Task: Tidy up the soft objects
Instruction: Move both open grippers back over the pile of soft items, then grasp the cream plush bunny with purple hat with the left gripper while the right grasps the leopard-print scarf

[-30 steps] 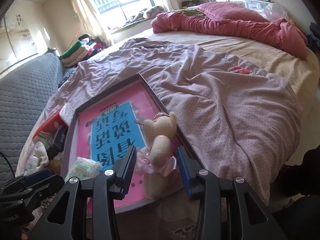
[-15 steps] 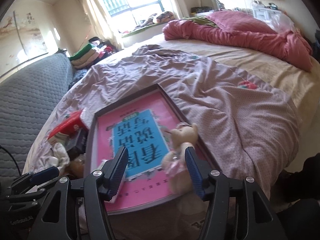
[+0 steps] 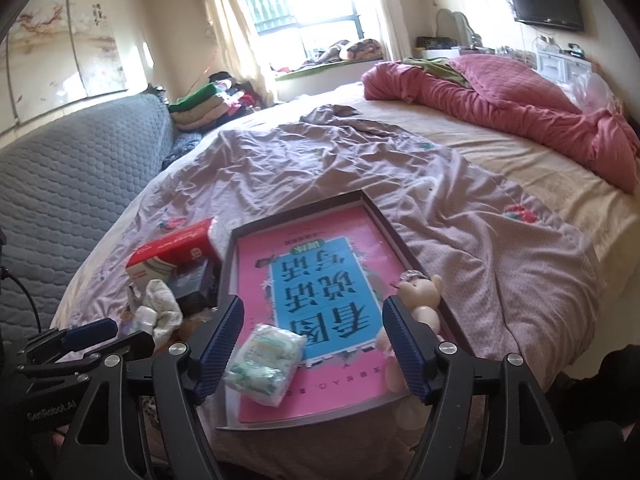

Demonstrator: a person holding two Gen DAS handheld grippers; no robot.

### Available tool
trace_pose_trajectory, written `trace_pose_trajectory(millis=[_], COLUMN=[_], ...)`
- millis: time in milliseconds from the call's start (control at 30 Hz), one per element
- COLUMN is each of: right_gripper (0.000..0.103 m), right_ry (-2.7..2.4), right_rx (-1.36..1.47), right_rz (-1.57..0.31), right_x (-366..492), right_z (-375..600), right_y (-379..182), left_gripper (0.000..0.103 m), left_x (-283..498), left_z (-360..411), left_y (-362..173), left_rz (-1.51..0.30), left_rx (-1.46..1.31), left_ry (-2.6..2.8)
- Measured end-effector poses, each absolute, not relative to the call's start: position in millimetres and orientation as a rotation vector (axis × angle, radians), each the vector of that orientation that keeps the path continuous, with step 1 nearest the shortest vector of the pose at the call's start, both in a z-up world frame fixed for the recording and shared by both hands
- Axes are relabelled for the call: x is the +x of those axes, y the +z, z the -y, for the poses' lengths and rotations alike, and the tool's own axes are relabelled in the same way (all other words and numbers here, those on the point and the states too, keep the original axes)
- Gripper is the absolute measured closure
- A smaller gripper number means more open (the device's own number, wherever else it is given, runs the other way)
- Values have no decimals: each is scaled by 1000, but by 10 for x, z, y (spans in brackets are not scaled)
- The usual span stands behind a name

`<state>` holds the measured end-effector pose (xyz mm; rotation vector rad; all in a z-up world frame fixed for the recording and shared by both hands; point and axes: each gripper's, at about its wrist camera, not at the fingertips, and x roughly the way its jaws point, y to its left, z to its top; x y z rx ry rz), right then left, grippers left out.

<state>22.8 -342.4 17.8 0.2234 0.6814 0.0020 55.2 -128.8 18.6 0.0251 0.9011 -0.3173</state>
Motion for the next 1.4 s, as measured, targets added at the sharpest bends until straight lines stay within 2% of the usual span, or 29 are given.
trace_pose_trajectory(millis=[400, 733, 1400], right_gripper=[29, 28, 28], right_ry=[83, 167, 349], right_rx=[173, 120, -33], right_rz=[-658, -676, -861], right_x=[225, 236, 243], right_z=[3040, 2623, 1817], right_y=[375, 393, -170], left_gripper=[35, 35, 35], left_x=[646, 626, 652], left_z=[399, -111, -197], left_y=[402, 299, -352], left_rz=[-867, -893, -1040], left_rx=[-51, -84, -106], left_ry=[-155, -81, -114])
